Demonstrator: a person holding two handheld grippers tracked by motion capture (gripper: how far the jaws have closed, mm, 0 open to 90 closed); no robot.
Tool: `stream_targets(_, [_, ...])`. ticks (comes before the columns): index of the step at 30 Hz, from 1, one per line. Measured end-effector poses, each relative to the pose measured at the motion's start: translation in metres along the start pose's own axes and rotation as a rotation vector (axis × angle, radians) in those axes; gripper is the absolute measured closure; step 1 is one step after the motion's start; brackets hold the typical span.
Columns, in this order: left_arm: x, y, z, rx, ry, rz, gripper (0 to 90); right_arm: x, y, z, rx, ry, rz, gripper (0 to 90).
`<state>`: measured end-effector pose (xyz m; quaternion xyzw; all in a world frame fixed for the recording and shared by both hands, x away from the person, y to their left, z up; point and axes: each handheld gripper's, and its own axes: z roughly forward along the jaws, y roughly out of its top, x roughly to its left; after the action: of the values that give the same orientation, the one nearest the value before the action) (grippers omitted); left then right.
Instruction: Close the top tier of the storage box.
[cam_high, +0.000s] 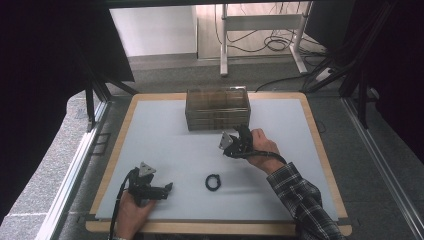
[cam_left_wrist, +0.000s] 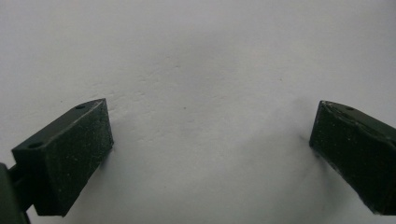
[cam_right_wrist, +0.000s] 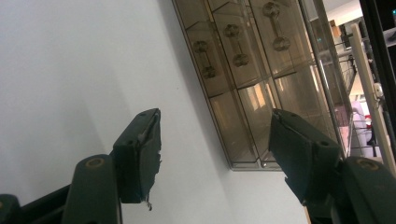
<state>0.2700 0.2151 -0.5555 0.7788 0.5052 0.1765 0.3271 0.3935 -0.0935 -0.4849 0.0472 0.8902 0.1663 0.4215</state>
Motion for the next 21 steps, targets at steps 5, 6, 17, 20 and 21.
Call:
stream_targets(5, [0.0,0.0,0.0,0.0,0.0,0.0,0.0,-0.001,0.003,0.003,0.004,-0.016,-0.017,35.3])
stream_targets(6, [0.0,0.0,0.0,0.0,0.0,0.0,0.0,0.0,0.004,0.003,0.001,-0.022,-0.01,35.4])
stream_targets(17, [0.0,0.0,0.0,0.001,0.0,0.001,0.0,0.0,0.012,0.008,0.015,-0.063,-0.056,37.0])
stream_targets(20, [0.0,0.0,0.0,0.001,0.0,0.001,0.0,0.0,0.013,0.01,0.022,-0.078,-0.075,37.3])
stream_targets(21, [0.0,0.0,0.0,0.001,0.0,0.001,0.0,0.0,0.013,0.01,0.022,-0.078,-0.075,37.3])
